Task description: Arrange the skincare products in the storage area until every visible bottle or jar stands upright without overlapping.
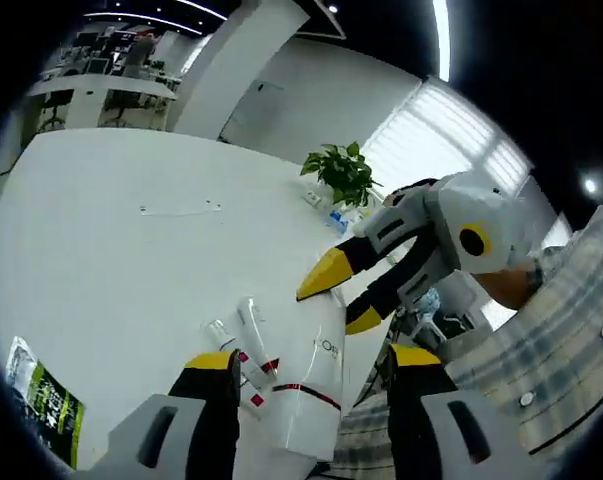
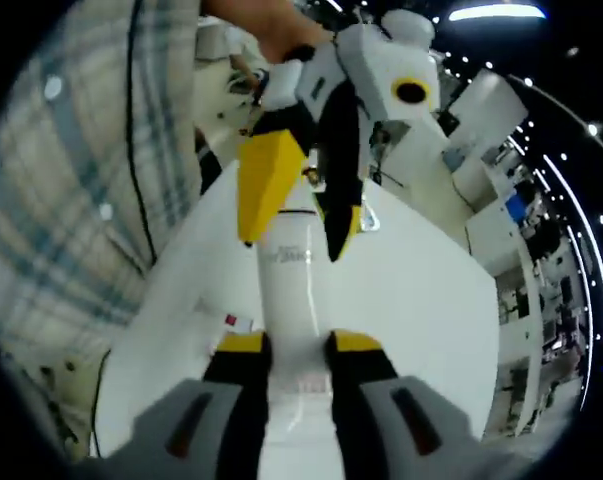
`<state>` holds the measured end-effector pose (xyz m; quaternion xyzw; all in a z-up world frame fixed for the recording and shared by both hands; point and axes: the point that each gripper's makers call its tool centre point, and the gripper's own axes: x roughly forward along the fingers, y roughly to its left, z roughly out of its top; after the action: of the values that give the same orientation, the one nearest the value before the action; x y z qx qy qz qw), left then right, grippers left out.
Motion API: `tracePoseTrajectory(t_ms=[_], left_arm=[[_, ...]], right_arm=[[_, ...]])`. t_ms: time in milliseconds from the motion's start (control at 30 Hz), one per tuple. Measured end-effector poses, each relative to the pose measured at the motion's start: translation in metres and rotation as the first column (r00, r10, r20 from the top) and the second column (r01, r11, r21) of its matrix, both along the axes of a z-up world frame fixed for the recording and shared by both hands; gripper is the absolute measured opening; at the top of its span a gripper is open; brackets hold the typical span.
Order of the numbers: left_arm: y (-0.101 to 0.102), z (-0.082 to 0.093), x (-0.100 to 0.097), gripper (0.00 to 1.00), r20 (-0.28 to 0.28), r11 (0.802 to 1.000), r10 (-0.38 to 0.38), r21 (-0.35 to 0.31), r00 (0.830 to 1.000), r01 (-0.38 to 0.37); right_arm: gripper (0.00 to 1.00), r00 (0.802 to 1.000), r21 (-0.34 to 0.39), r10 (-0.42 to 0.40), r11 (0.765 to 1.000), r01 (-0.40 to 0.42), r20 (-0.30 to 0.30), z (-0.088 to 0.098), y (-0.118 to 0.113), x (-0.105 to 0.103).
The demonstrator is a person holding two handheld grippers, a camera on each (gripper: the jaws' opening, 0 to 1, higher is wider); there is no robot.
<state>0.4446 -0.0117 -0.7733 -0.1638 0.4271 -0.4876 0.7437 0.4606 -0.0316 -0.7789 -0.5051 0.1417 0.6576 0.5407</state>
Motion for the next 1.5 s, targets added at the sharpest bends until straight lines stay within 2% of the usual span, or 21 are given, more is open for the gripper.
tracePoseTrajectory(t_ms=[33, 133, 267, 333, 400, 433, 567, 733, 833, 867, 967, 1100, 1167, 1267, 1367, 1433, 1500], left_arm=[[-0.003, -0.003, -0.002, 0.6, -0.033, 1.0, -0.016, 0.004, 0.999, 0.016], [-0.01, -0.005, -0.003, 0.57, -0.056, 0.998, -0.06, -0.001, 0.997, 0.06], [-0.023, 0.003, -0.013, 0.34, -0.134, 0.988, -0.135, -0.091, 0.982, 0.123], [-0.027, 0.002, -0.015, 0.34, -0.143, 0.984, -0.156, -0.104, 0.977, 0.142], [-0.031, 0.003, -0.026, 0.33, -0.169, 0.97, -0.225, -0.133, 0.96, 0.204], [-0.031, 0.002, -0.031, 0.31, -0.203, 0.966, -0.244, -0.139, 0.948, 0.219], [-0.03, -0.003, -0.027, 0.29, -0.2, 0.969, -0.232, -0.132, 0.952, 0.209], [-0.027, -0.004, -0.026, 0.24, -0.229, 0.973, -0.207, -0.151, 0.951, 0.176], [-0.026, -0.005, -0.026, 0.19, -0.222, 0.975, -0.183, -0.164, 0.958, 0.148], [-0.025, -0.006, -0.025, 0.18, -0.233, 0.977, -0.171, -0.165, 0.957, 0.135], [-0.024, -0.006, -0.026, 0.17, -0.219, 0.979, -0.158, -0.165, 0.963, 0.123], [-0.022, -0.007, -0.027, 0.16, -0.241, 0.976, -0.135, -0.198, 0.961, 0.088], [-0.022, -0.006, -0.03, 0.16, -0.262, 0.974, -0.137, -0.213, 0.955, 0.082], [-0.021, -0.003, -0.033, 0.15, -0.268, 0.971, -0.143, -0.224, 0.953, 0.082], [-0.021, -0.001, -0.034, 0.15, -0.271, 0.969, -0.138, -0.234, 0.953, 0.074], [-0.019, -0.002, -0.032, 0.16, -0.275, 0.969, -0.118, -0.242, 0.954, 0.05], [-0.015, 0.0, -0.029, 0.16, -0.284, 0.964, -0.101, -0.265, 0.954, 0.023]], right_arm=[[0.2, 1.0, -0.007, 0.013, 1.0, -0.013, 0.009, 0.001, 0.0, -0.002], [0.2, 0.997, -0.044, 0.065, 0.997, -0.063, 0.04, 0.004, 0.001, -0.007], [0.2, 0.988, -0.061, 0.138, 0.989, -0.135, 0.063, 0.008, 0.007, -0.021], [0.2, 0.984, -0.053, 0.165, 0.986, -0.161, 0.071, 0.011, 0.012, -0.025], [0.2, 0.98, -0.05, 0.184, 0.982, -0.18, 0.078, 0.015, 0.016, -0.028], [0.2, 0.978, -0.051, 0.19, 0.981, -0.187, 0.082, 0.016, 0.017, -0.028], [0.2, 0.973, -0.069, 0.21, 0.976, -0.204, 0.092, 0.014, 0.018, -0.028], [0.24, 0.972, -0.049, 0.222, 0.975, -0.219, 0.078, 0.013, 0.019, -0.027], [0.27, 0.961, -0.047, 0.256, 0.967, -0.252, 0.106, 0.011, 0.021, -0.026], [0.28, 0.958, -0.049, 0.265, 0.964, -0.261, 0.107, 0.01, 0.022, -0.026], [0.29, 0.954, -0.039, 0.28, 0.96, -0.277, 0.112, 0.01, 0.023, -0.027], [0.3, 0.948, -0.018, 0.3, 0.954, -0.3, 0.11, 0.011, 0.024, -0.029], [0.31, 0.945, 0.017, 0.313, 0.949, -0.316, 0.098, 0.011, 0.024, -0.033], [0.32, 0.953, 0.067, 0.291, 0.953, -0.297, 0.087, 0.014, 0.025, -0.036], [0.34, 0.97, 0.115, 0.23, 0.965, -0.238, 0.075, 0.019, 0.023, -0.035], [0.41, 0.984, 0.142, 0.179, 0.973, -0.18, 0.017, 0.019, 0.021, -0.037], [0.45, 0.988, 0.156, 0.147, 0.976, -0.151, 0.035, 0.023, 0.018, -0.031]])
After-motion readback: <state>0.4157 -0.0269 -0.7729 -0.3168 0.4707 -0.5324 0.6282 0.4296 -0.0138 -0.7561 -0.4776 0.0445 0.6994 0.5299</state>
